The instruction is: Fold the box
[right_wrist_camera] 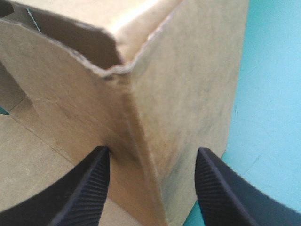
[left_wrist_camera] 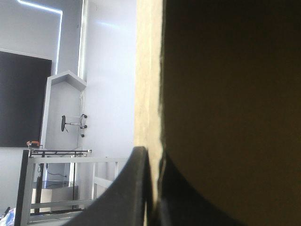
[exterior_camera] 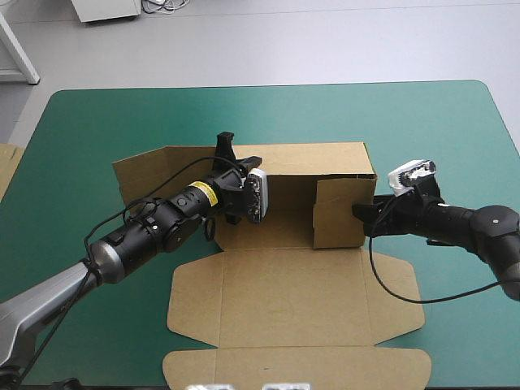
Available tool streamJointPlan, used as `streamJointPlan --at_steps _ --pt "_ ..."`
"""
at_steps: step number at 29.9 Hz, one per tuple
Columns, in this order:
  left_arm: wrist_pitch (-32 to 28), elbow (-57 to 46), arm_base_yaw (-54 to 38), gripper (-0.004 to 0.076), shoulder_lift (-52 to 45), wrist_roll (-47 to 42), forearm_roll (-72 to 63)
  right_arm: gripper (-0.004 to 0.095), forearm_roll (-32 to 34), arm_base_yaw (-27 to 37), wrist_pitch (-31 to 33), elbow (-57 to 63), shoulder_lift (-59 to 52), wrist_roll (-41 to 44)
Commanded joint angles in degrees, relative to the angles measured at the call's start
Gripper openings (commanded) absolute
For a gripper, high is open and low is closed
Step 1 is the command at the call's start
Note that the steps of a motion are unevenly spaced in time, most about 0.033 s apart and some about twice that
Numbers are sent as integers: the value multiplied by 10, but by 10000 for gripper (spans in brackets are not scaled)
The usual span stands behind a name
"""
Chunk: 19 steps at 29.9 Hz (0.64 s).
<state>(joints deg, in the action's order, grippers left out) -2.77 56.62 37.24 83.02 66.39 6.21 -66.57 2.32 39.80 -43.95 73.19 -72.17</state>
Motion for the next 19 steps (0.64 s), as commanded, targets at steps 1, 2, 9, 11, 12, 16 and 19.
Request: streamJointPlan --at_steps 1,2,9,11,12,16,19 --pt "23 9 5 -10 -9 -17 -17 469 -27 -48 -74 -15 -13 3" --pt "23 9 5 -10 -9 -17 -17 460 -24 -65 -94 -15 -13 6" --pt "23 9 5 -10 -9 -17 -17 455 -20 -105 -175 -15 -13 23" --pt "23 9 5 -10 -9 -17 -17 441 -17 -105 -183 -15 -13 23" --pt "23 9 5 -10 -9 -17 -17 423 -17 -105 -186 -15 -13 24" --pt "23 9 5 -10 -9 -17 -17 258 -17 -105 -179 -15 -13 24" --pt "16 9 5 -10 -9 -17 -17 105 -12 -105 -162 -15 -13 24"
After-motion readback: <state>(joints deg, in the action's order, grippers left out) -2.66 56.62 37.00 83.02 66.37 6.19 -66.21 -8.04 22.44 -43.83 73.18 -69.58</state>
